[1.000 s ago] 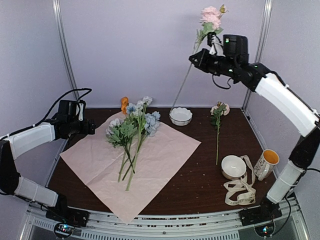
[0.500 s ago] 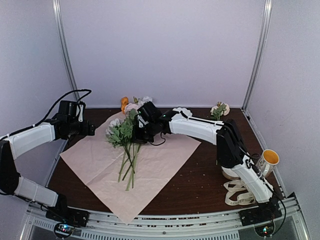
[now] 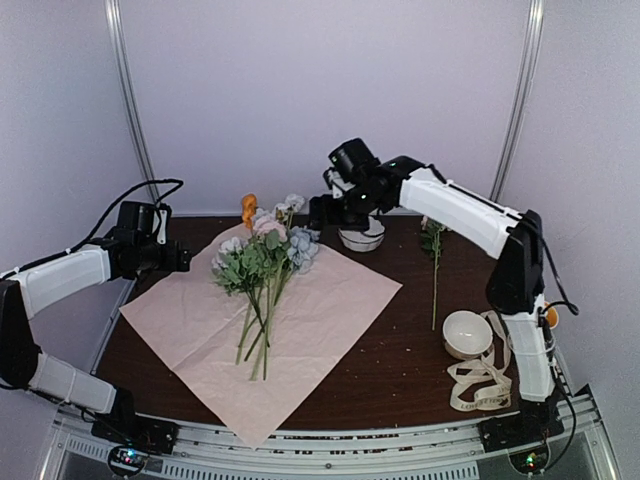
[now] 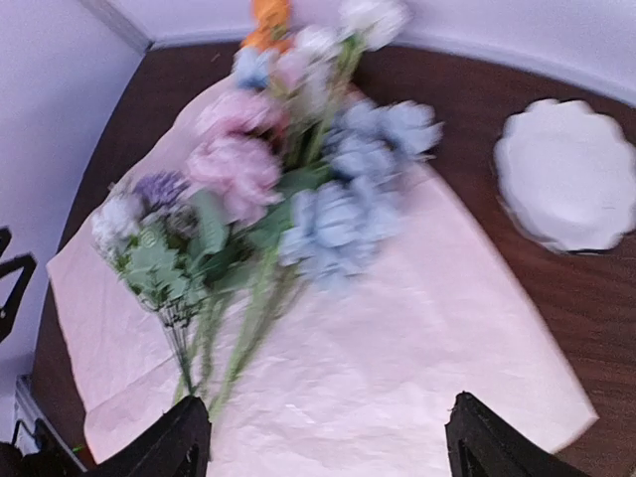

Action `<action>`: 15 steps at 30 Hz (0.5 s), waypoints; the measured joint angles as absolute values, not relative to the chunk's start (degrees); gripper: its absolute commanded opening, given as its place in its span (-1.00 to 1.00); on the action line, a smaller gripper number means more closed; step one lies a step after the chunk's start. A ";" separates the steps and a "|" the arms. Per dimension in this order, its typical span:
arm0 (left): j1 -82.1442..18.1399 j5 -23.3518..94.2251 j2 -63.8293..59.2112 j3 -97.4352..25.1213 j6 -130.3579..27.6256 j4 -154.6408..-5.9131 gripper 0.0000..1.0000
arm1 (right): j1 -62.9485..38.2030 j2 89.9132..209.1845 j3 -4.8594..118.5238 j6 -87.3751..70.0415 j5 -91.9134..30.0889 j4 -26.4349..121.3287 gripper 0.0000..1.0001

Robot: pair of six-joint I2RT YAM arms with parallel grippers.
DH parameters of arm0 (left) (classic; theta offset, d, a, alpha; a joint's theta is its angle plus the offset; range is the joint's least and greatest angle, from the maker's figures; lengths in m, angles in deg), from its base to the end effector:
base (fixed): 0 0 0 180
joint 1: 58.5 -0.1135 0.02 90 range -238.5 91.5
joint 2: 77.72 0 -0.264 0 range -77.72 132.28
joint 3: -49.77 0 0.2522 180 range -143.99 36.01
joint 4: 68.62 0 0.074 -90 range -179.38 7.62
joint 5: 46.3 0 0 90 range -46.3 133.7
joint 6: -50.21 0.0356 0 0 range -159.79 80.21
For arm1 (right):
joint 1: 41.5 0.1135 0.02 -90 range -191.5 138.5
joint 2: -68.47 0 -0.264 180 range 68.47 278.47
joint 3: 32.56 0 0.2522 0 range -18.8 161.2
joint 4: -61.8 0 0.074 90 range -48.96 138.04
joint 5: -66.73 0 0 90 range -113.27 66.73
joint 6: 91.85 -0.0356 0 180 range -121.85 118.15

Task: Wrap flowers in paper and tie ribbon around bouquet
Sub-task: Pick up the fake flower from the center of the board.

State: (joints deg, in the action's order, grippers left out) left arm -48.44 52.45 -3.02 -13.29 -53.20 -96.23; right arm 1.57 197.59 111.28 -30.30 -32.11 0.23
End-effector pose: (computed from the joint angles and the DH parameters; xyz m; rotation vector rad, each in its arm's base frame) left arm 0.2785 -0.0439 0.2482 -0.1471 2.2420 -0.0484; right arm 0.3653 0.3490 0.3027 -0.3966 2.4868 0.7395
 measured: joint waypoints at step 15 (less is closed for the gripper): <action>-48.44 51.73 -2.56 -13.42 -53.24 -97.08 0.95 | -27.11 199.64 95.24 -26.80 -21.91 -17.85 0.26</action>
State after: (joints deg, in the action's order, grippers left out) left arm -48.44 51.73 -2.56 -13.42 -53.24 -97.08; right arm -27.11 199.64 95.24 -26.80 -21.91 -17.85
